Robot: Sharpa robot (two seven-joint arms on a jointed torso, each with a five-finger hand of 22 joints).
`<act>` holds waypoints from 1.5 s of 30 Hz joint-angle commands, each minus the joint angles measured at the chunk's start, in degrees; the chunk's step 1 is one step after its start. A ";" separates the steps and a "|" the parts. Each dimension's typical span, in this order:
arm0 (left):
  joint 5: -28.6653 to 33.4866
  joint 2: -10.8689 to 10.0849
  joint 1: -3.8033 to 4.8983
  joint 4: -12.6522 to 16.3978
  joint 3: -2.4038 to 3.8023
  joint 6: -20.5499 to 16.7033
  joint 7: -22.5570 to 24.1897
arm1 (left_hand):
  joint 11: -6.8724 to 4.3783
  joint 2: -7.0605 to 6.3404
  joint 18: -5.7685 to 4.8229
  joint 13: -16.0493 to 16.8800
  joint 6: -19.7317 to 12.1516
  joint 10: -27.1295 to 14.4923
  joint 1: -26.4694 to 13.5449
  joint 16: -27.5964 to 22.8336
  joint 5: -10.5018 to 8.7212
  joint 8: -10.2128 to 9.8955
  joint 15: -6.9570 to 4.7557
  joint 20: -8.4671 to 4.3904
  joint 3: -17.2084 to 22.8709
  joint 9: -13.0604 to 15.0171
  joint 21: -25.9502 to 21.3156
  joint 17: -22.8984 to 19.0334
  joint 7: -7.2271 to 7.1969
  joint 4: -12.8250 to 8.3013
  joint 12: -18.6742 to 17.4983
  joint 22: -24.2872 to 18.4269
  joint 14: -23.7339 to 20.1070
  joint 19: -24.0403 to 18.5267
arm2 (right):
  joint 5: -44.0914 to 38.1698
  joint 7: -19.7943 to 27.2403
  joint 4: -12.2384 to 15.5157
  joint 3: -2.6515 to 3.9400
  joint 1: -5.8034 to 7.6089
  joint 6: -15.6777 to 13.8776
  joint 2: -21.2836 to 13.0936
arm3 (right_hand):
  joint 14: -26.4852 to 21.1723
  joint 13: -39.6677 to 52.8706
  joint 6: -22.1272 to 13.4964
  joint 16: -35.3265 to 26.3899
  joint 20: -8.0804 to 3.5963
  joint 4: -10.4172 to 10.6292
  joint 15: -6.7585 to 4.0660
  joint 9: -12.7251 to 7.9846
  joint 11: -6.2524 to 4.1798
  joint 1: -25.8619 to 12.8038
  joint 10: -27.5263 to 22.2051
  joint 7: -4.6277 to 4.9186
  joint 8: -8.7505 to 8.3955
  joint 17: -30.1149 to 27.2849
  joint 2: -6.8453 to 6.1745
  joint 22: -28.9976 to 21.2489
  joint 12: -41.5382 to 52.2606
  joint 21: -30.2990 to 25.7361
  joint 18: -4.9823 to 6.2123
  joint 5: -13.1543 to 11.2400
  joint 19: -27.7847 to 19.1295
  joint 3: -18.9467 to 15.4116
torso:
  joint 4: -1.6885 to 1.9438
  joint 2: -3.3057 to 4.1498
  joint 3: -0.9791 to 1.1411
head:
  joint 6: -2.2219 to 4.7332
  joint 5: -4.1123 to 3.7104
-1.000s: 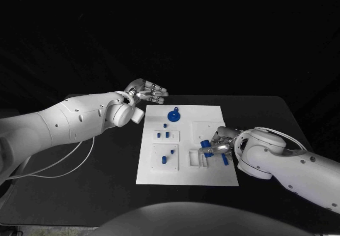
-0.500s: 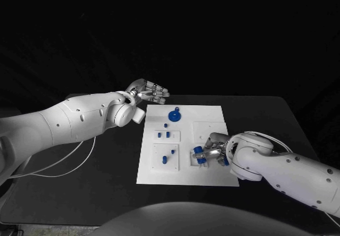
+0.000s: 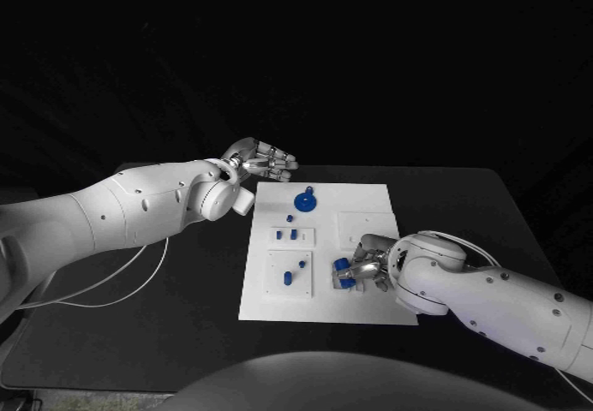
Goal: Assemble the parts on the task board
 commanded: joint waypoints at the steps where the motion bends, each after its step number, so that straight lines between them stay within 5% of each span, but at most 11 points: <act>1: -0.20 0.07 -0.01 0.19 0.04 0.93 0.12 | -0.03 0.45 -0.14 -0.06 -0.43 -0.35 -0.11 -0.29 -0.11 -0.16 0.03 0.00 -0.33 0.03 0.06 0.07 -0.12 -0.12 0.06 -0.05 -0.31 0.19 | -1.54 -2.09 -0.32 -0.06 -0.05 0.61 0.35 | -0.11 -0.08 0.36 -0.02 -0.38 -7.20 -0.27 -0.09 -0.24 -0.01 0.27 -0.24 0.28 -0.13 0.69 -0.03 -0.08 -0.18 -1.13 -0.56 2.48 6.76 | 0.05 -0.01 -0.04 | 0.00 0.04; 6: -0.20 0.02 -0.01 0.19 0.04 0.96 0.04 | -0.02 0.47 -0.14 -0.05 -0.55 -0.37 -0.19 -0.30 -0.17 -0.17 0.04 0.03 -0.50 0.03 0.06 0.08 -0.09 -0.05 0.08 -0.26 -0.36 0.21 | -1.71 -2.09 -0.60 -0.12 -0.06 0.44 0.69 | -0.11 -0.20 0.36 -0.10 -0.35 -6.38 -0.24 -0.18 -0.18 -0.31 0.22 -0.17 0.28 -0.20 0.66 -0.12 -0.23 -0.35 -1.11 -2.16 2.48 6.03 | 0.02 -0.01 -0.04 | 0.00 0.18; 8: -0.20 0.00 0.00 0.20 0.04 0.96 0.03 | -0.02 0.47 -0.14 -0.05 -0.55 -0.37 -0.19 -0.30 -0.17 -0.17 0.04 0.03 -0.50 0.03 0.06 0.08 -0.09 -0.05 0.08 -0.26 -0.36 0.21 | -1.75 -2.10 -0.75 -0.13 -0.06 0.37 0.79 | -0.11 -0.30 0.56 -0.14 -0.29 -5.26 -0.14 -0.06 -0.04 -0.60 0.25 -0.02 0.29 -0.24 0.76 -0.20 -0.33 -0.50 -1.08 -8.44 2.47 4.38 | 0.03 -0.02 -0.05 | 0.00 0.12; 10: -0.21 0.00 0.00 0.20 0.04 0.97 0.00 | -0.02 0.47 -0.14 -0.05 -0.55 -0.37 -0.19 -0.30 -0.17 -0.17 0.04 0.03 -0.50 0.03 0.06 0.08 -0.09 -0.05 0.08 -0.26 -0.36 0.21 | -1.77 -2.10 -0.90 -0.15 -0.06 0.30 0.88 | -0.10 -0.37 0.59 -0.16 -0.22 -3.89 -0.08 0.00 0.04 -0.50 0.25 0.06 0.29 -0.26 0.81 -0.26 -0.38 -0.57 -1.02 -10.78 2.47 3.23 | 0.06 -0.02 -0.05 | 0.00 0.18; 12: -0.21 -0.02 0.00 0.21 0.04 0.97 -0.02 | -0.02 0.47 -0.14 -0.05 -0.55 -0.37 -0.19 -0.30 -0.17 -0.17 0.04 0.03 -0.50 0.03 0.06 0.08 -0.09 -0.05 0.08 -0.26 -0.36 0.21 | -1.79 -2.10 -1.01 -0.17 -0.07 0.28 0.94 | -0.11 -0.44 0.84 -0.25 -0.17 -2.42 -0.02 0.17 0.21 -1.04 0.25 0.30 0.37 -0.33 0.33 -0.32 -0.46 -0.65 -0.98 -16.28 2.48 1.72 | 0.05 -0.02 -0.05 | 0.00 0.25; 18: -0.21 -0.05 0.00 0.19 0.04 0.97 -0.06 | -0.02 0.47 -0.14 -0.05 -0.55 -0.37 -0.19 -0.30 -0.17 -0.17 0.04 0.03 -0.50 0.03 0.06 0.08 -0.09 -0.05 0.08 -0.26 -0.36 0.21 | -1.80 -2.08 -1.12 -0.23 -0.07 0.36 0.97 | -0.14 -0.61 0.88 -0.46 -0.27 4.20 -0.05 0.54 0.26 0.85 0.25 0.42 0.31 -0.23 -0.76 -0.48 -0.89 -0.75 -1.04 -16.52 2.49 -4.87 | 0.03 -0.03 -0.04 | 0.00 0.23; 28: -0.23 -0.13 0.00 0.18 0.04 0.96 -0.15 | -0.02 0.47 -0.14 -0.05 -0.55 -0.37 -0.19 -0.30 -0.17 -0.17 0.04 0.03 -0.50 0.03 0.06 0.08 -0.09 -0.05 0.08 -0.26 -0.36 0.21 | -1.77 -2.07 -0.22 -0.27 -0.16 -0.03 0.38 | -0.05 -0.66 0.84 -0.78 -0.29 9.45 -0.05 0.32 0.27 2.21 0.25 0.44 0.32 -0.09 -1.23 -0.65 -1.30 -0.76 -1.05 -16.52 2.50 -8.60 | 0.00 0.00 0.00 | 0.00 0.17; 45: -0.40 -0.31 0.00 0.09 0.04 0.90 -0.34 | 0.01 0.50 -0.13 -0.05 -0.59 -0.41 -0.28 -0.30 -0.18 -0.15 0.08 0.06 -0.73 0.04 0.08 0.10 -0.08 0.13 0.08 -0.58 -0.39 0.26 | -1.84 -2.21 3.50 -0.25 -0.43 -0.81 -2.25 | -0.01 -0.58 1.21 -0.93 -0.34 10.50 -0.11 0.13 0.18 1.08 0.46 0.32 0.31 -0.02 -1.04 -0.71 -1.31 -0.58 -1.08 -16.51 2.52 -7.94 | -0.01 0.00 -0.02 | 0.00 0.12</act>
